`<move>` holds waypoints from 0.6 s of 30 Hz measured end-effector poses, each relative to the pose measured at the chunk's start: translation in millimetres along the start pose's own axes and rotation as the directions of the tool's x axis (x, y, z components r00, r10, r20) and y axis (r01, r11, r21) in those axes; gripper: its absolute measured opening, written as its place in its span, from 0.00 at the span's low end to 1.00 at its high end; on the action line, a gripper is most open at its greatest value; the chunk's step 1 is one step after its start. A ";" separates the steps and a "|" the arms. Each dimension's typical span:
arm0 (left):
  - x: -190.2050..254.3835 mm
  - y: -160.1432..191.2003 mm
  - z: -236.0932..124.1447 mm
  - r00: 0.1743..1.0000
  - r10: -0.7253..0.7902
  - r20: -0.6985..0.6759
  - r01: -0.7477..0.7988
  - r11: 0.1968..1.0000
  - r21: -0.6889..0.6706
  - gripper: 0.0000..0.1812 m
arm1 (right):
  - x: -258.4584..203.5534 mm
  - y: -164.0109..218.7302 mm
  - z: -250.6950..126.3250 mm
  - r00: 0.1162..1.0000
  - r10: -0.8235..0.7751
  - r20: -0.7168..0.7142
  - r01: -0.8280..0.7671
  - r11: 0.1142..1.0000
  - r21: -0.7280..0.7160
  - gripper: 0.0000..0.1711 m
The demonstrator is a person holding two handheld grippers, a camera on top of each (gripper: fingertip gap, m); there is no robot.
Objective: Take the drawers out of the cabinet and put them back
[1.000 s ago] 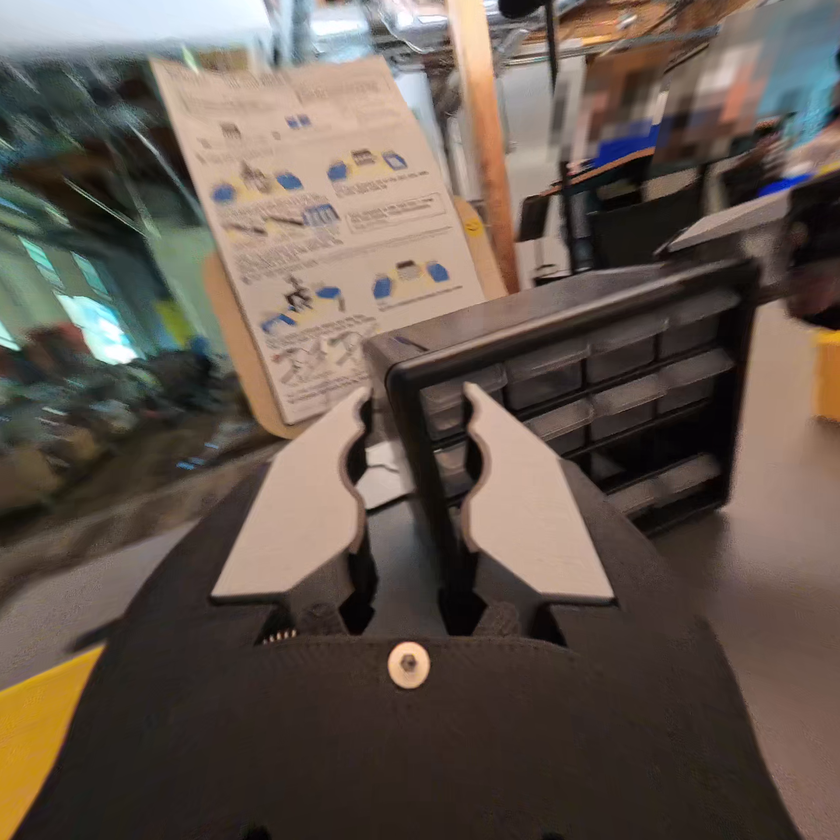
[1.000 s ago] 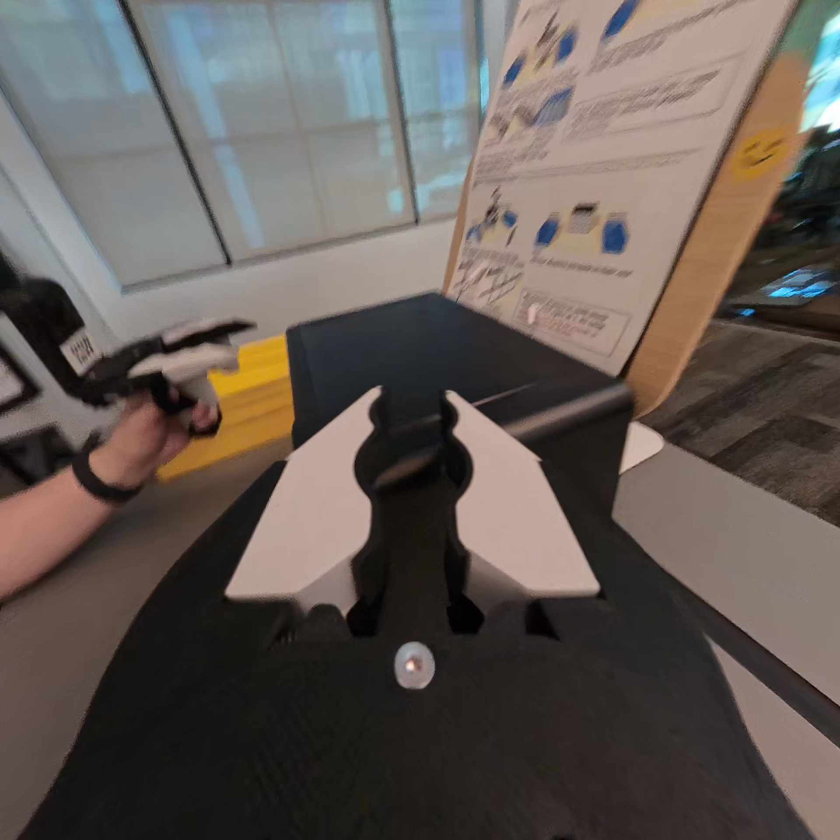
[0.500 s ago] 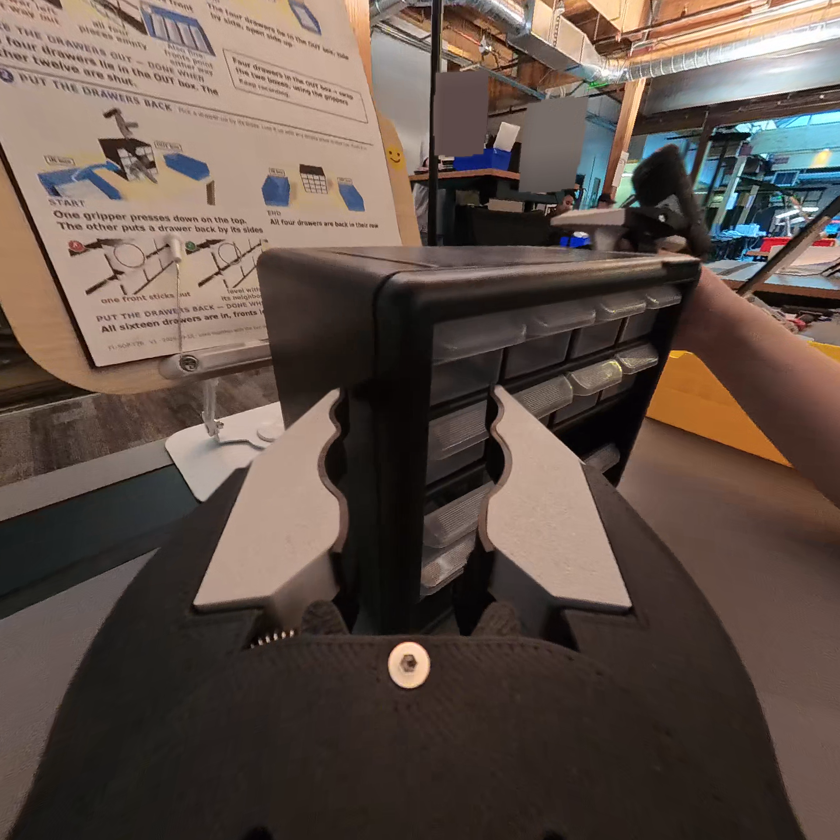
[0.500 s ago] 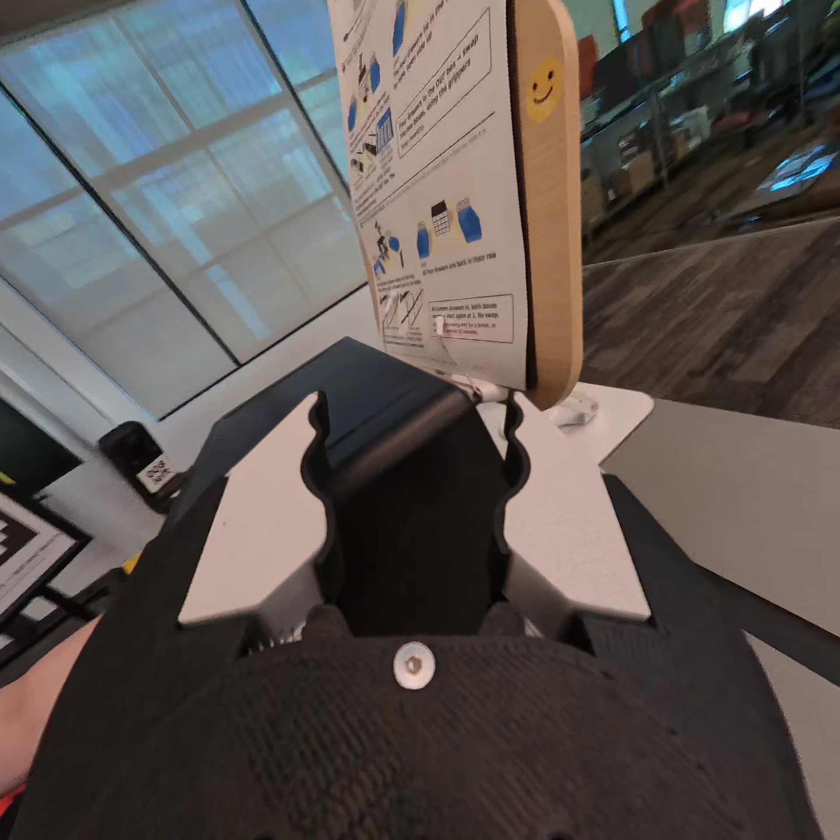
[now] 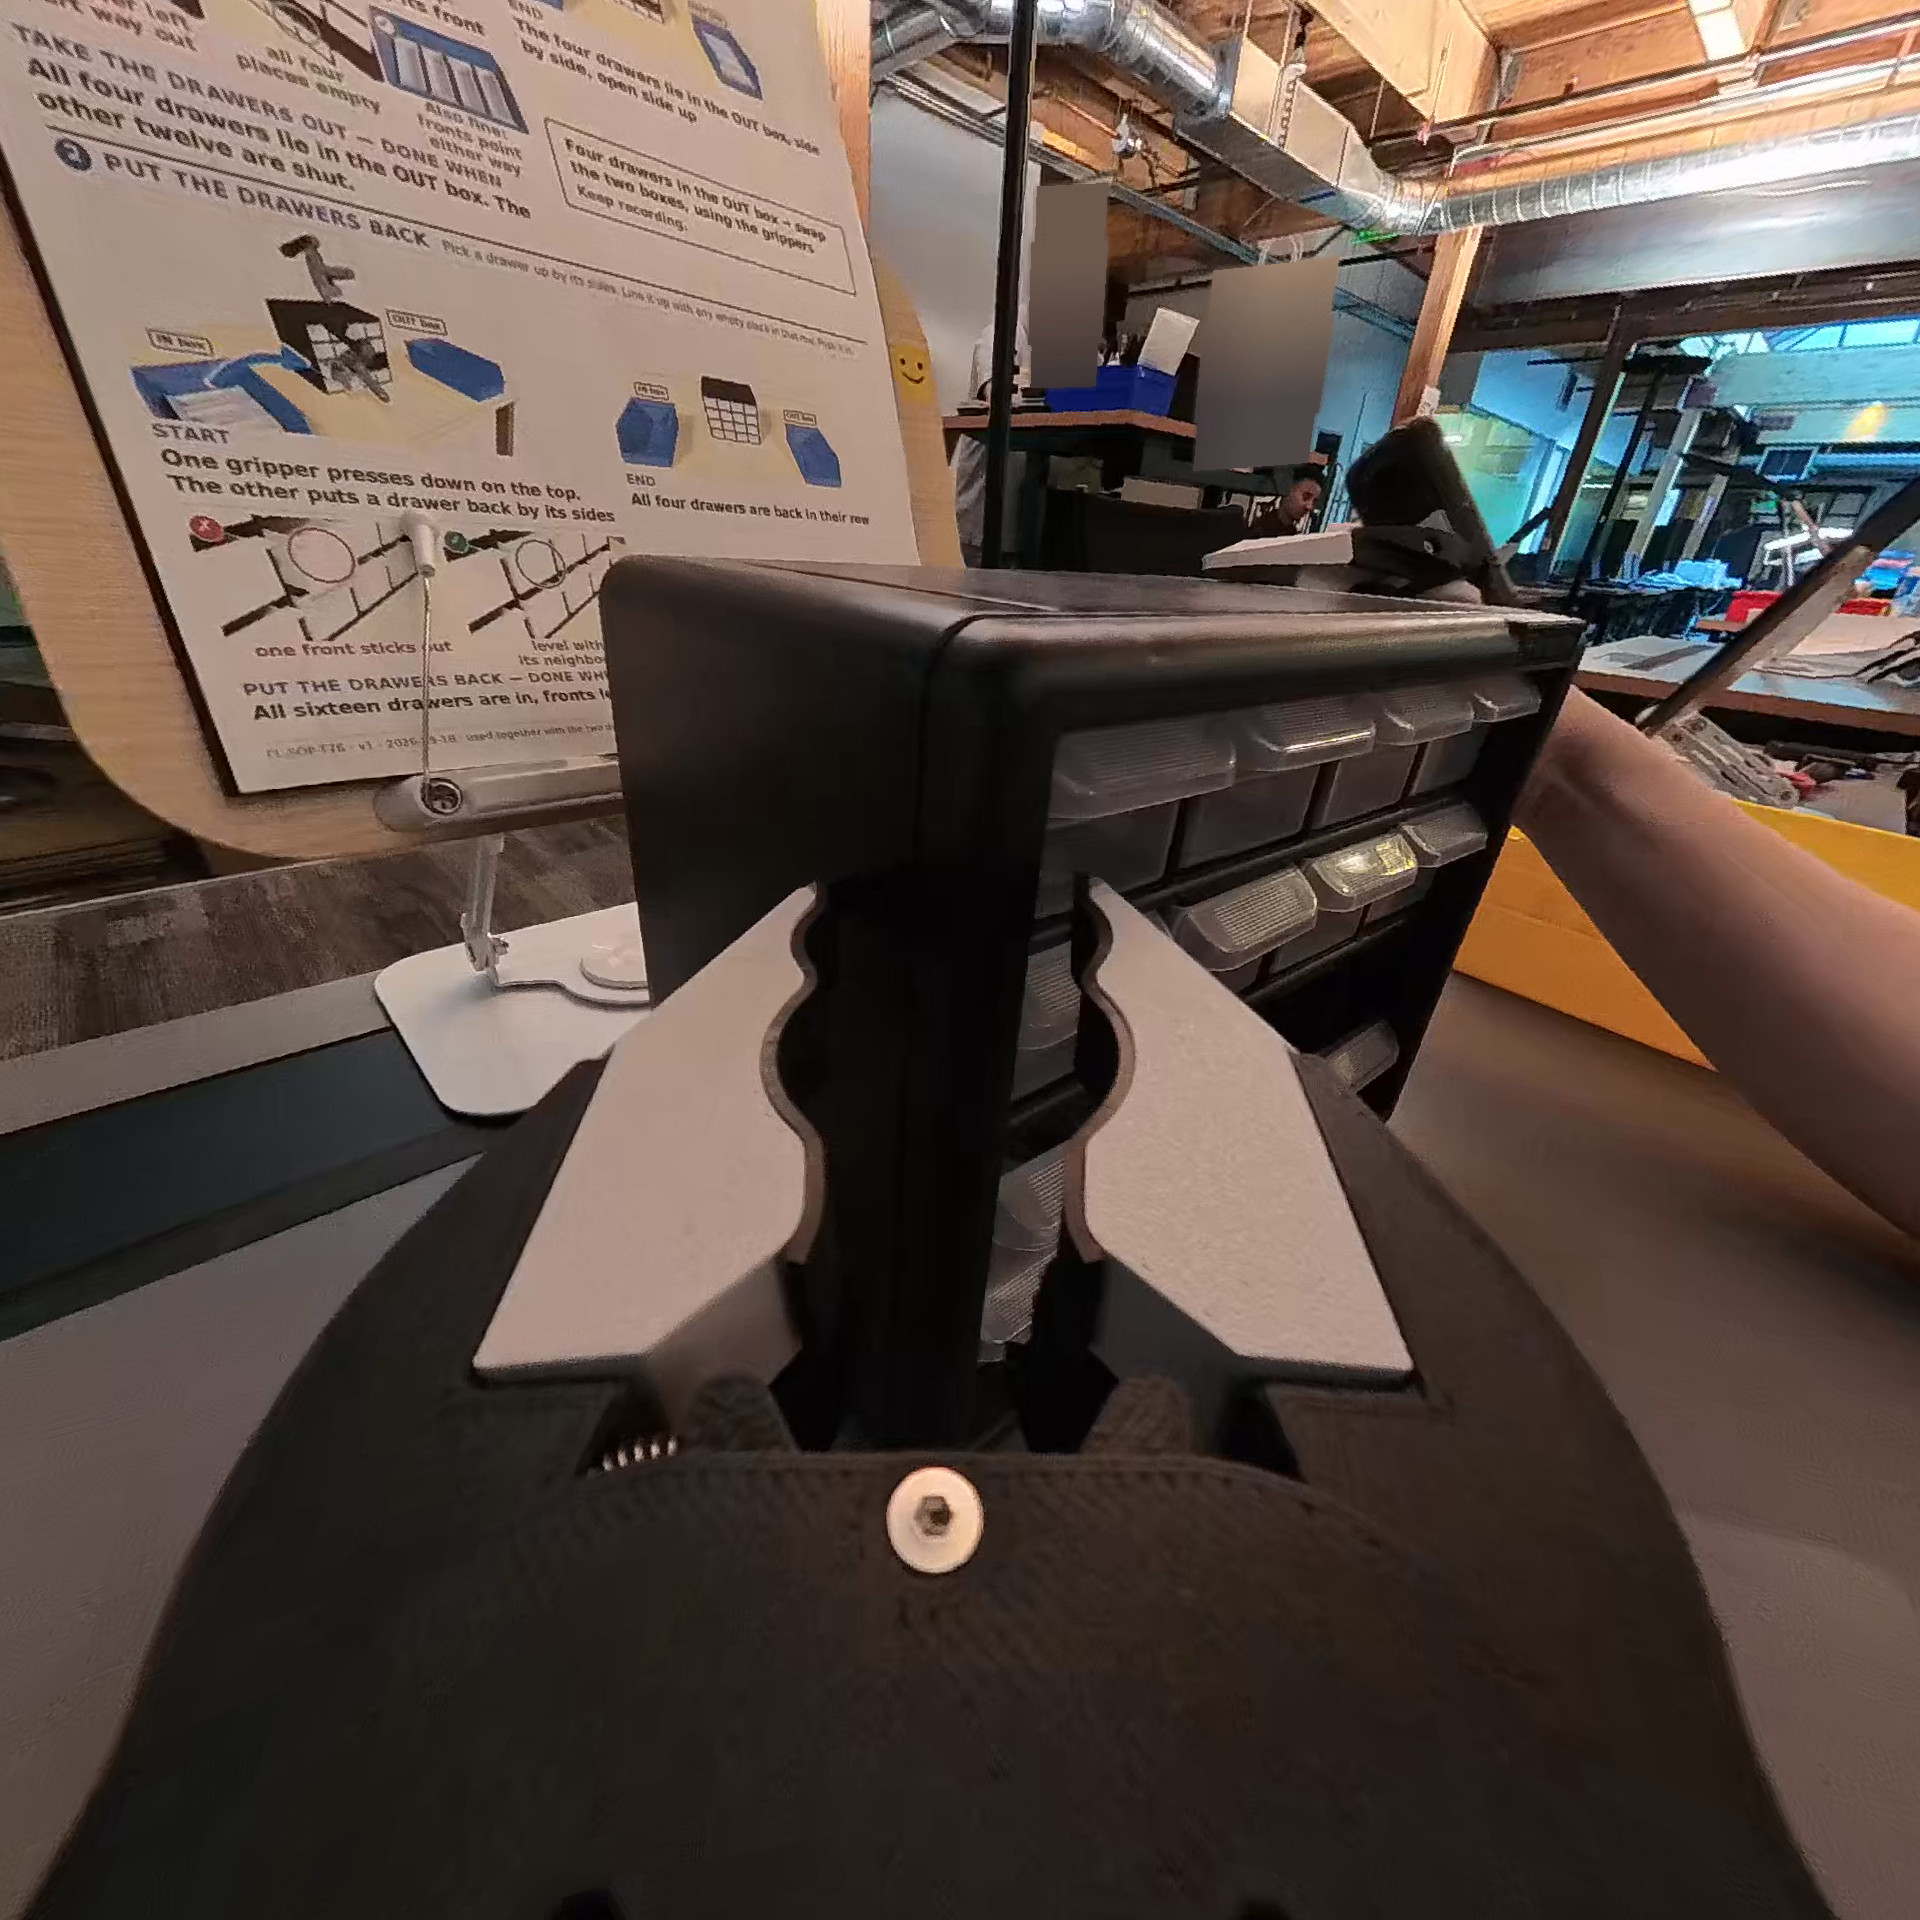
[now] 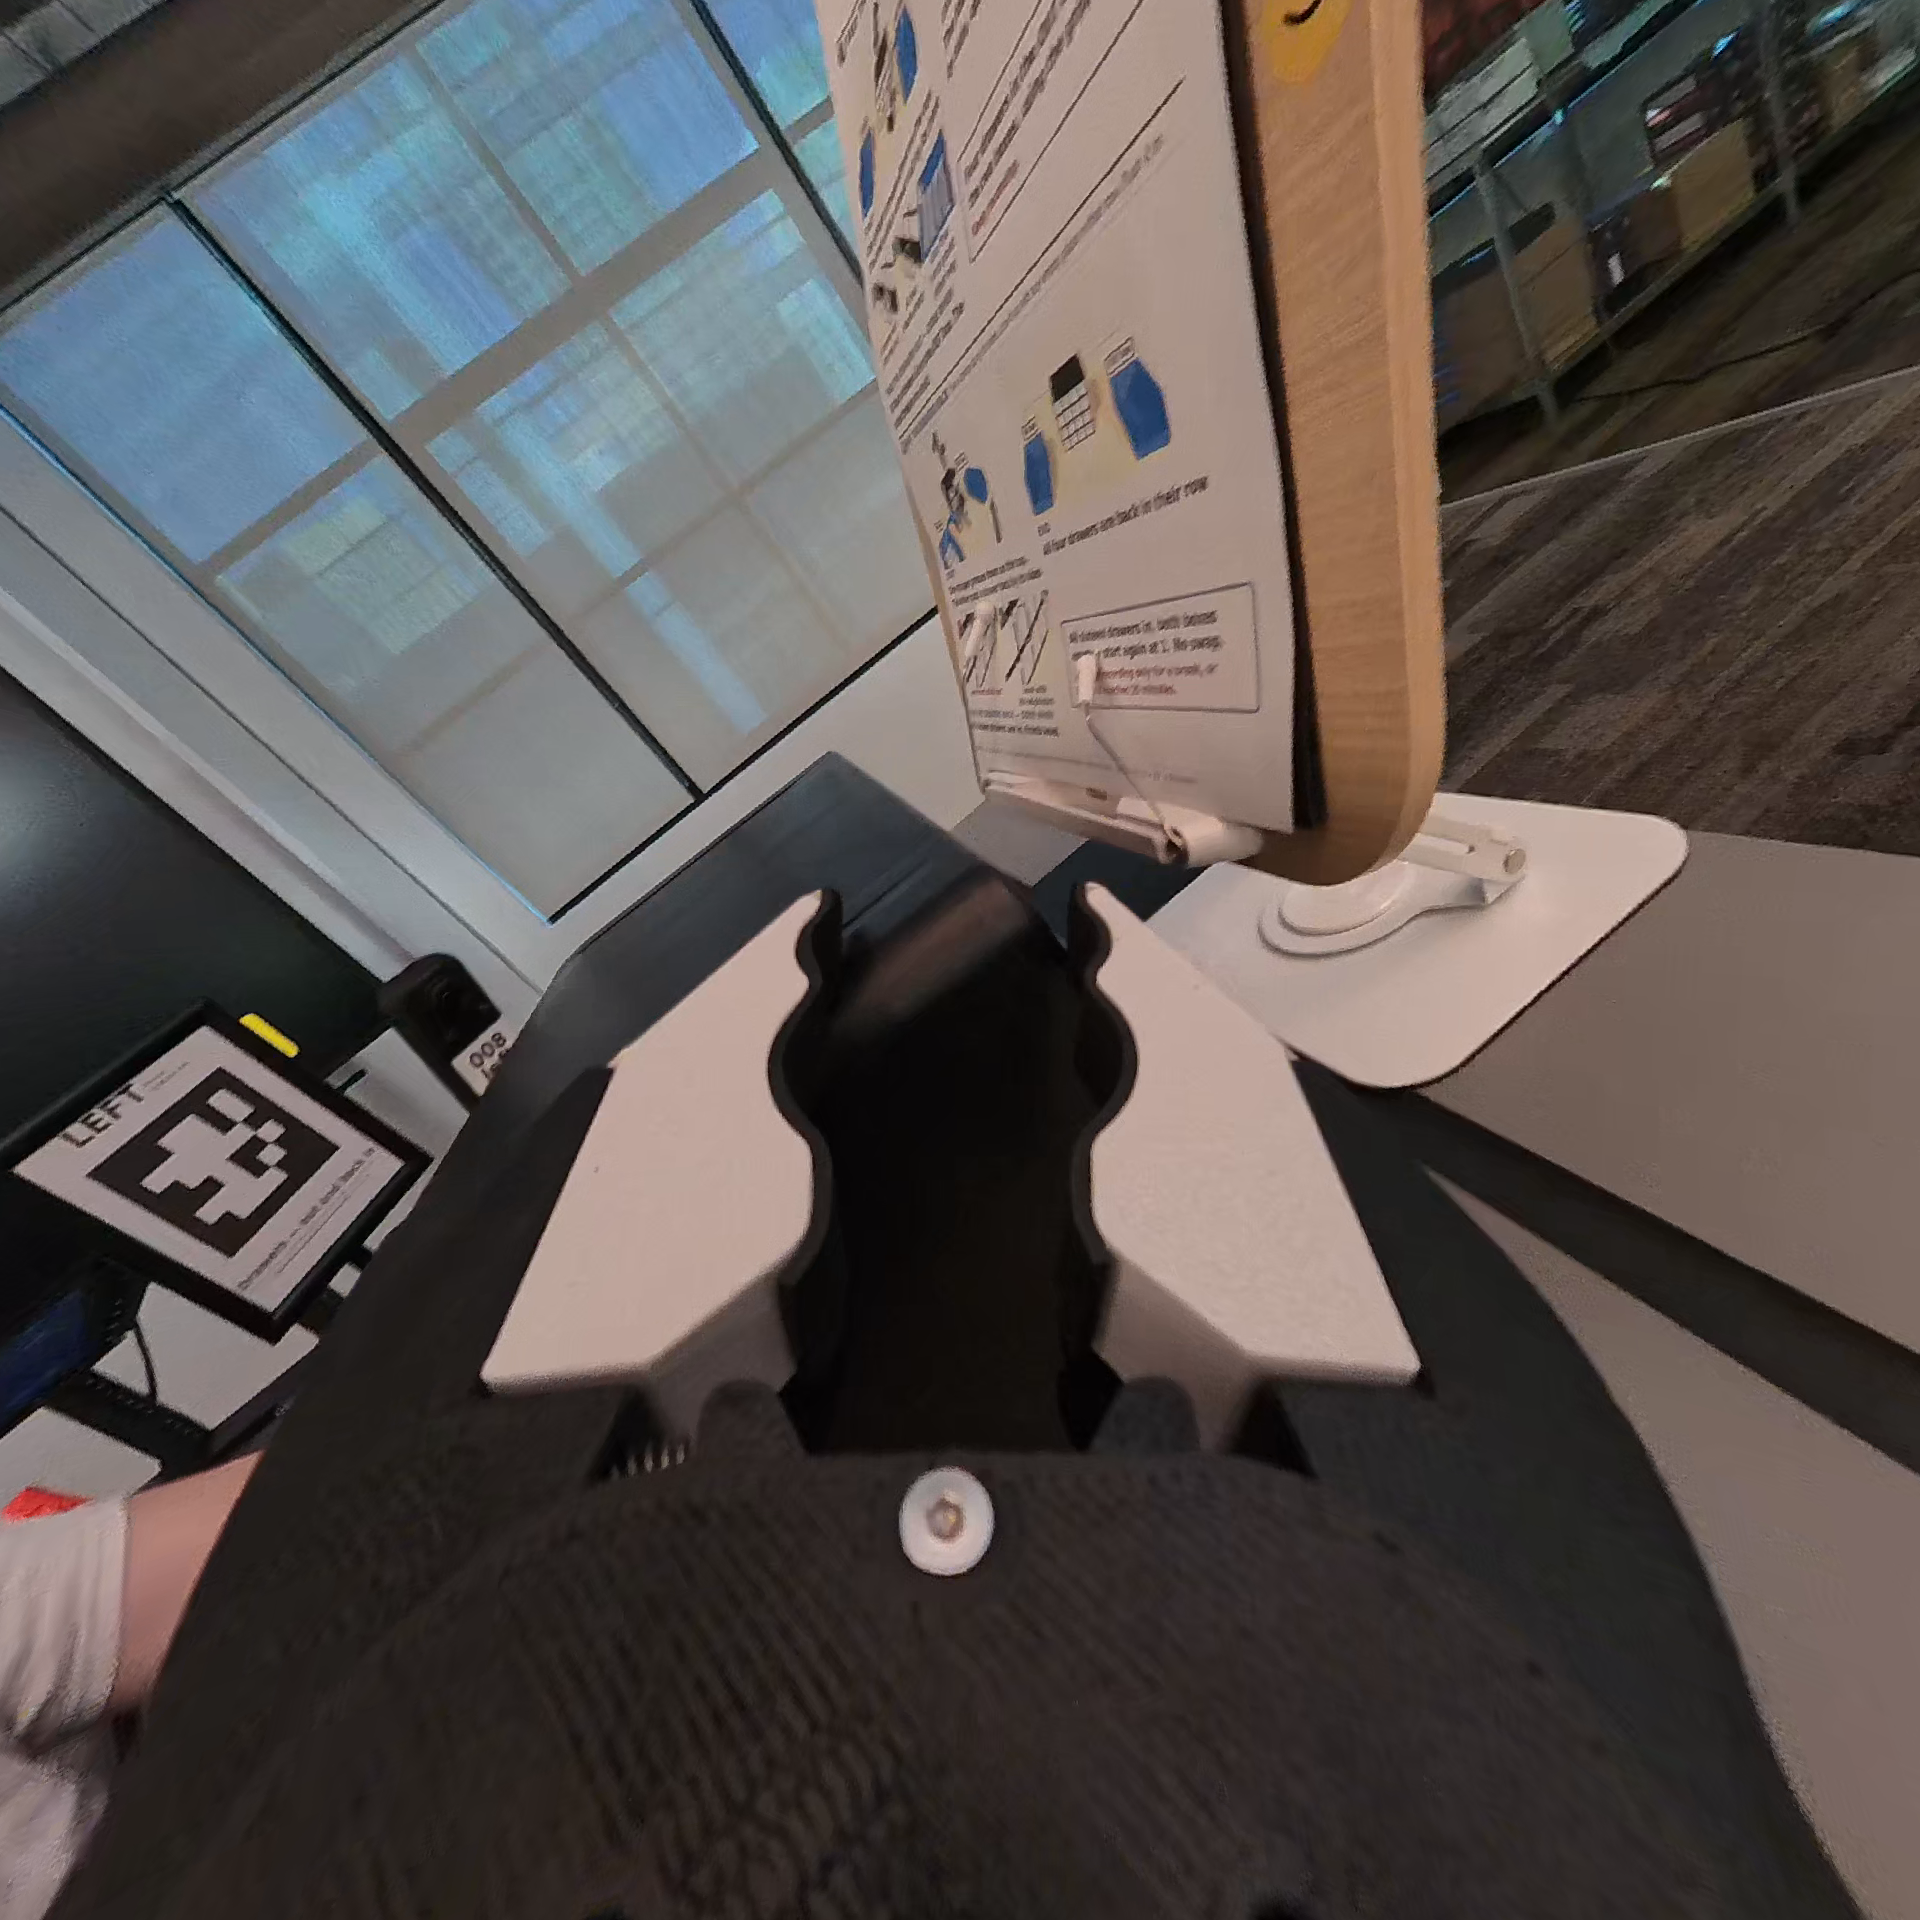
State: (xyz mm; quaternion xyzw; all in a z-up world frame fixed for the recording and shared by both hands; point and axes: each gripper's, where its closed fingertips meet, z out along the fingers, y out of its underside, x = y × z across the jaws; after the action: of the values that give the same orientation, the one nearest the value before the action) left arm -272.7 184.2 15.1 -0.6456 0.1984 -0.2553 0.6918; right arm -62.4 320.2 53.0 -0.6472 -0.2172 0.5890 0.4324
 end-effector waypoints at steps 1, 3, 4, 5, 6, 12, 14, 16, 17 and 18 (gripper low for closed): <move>1.3 -0.4 -4.3 1.000 0.005 0.001 -0.005 1.000 0.006 0.23 | -3.7 2.8 -0.8 1.000 -0.002 0.011 0.003 1.000 -0.016 0.23; 3.5 -1.0 -10.8 1.000 0.013 -0.007 -0.013 1.000 0.011 0.21 | -8.2 6.5 -1.7 1.000 -0.023 0.013 0.023 0.999 -0.036 0.23; 4.9 -1.0 -12.1 1.000 0.014 -0.011 -0.014 1.000 0.011 0.21 | -8.1 6.3 -1.3 0.999 -0.038 0.004 0.038 0.999 -0.035 0.23; 6.1 -0.8 -12.3 1.000 0.019 -0.012 -0.018 1.000 0.013 0.21 | -7.7 5.9 -0.8 0.999 -0.052 -0.008 0.051 0.998 -0.036 0.24; 6.7 -0.4 -12.1 1.000 0.028 -0.008 -0.027 0.999 0.016 0.23 | -8.4 5.7 -1.3 0.997 -0.074 -0.019 0.073 0.996 -0.049 0.24; 7.1 -13.9 -23.9 0.999 0.032 0.022 -0.034 0.998 0.054 0.26 | -107.0 -20.3 -19.5 0.883 -0.464 -0.075 0.457 0.885 -0.095 0.12; 3.4 -23.7 -34.9 0.994 0.061 0.089 -0.065 0.996 0.052 0.26 | -139.7 0.5 -9.9 0.785 -0.615 -0.071 0.588 0.777 -0.226 0.00; 6.0 -17.9 -45.2 0.981 0.135 0.139 -0.134 0.991 -0.019 0.25 | -152.5 30.9 8.7 0.732 -0.681 -0.019 0.622 0.679 -0.391 0.00; 10.4 -11.6 -49.9 0.970 0.191 0.152 -0.184 0.981 -0.054 0.23 | -156.4 40.4 19.4 0.717 -0.697 0.018 0.626 0.632 -0.458 0.00; 15.9 -5.6 -53.5 0.955 0.251 0.161 -0.241 0.967 -0.079 0.20 | -157.8 42.1 31.7 0.703 -0.710 0.038 0.629 0.596 -0.499 0.00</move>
State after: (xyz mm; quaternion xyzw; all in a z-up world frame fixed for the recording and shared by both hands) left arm -293.0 131.9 16.8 -0.6553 0.2246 -0.1054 0.7135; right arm -135.5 182.7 111.5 -0.6490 -0.5455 0.2545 0.4653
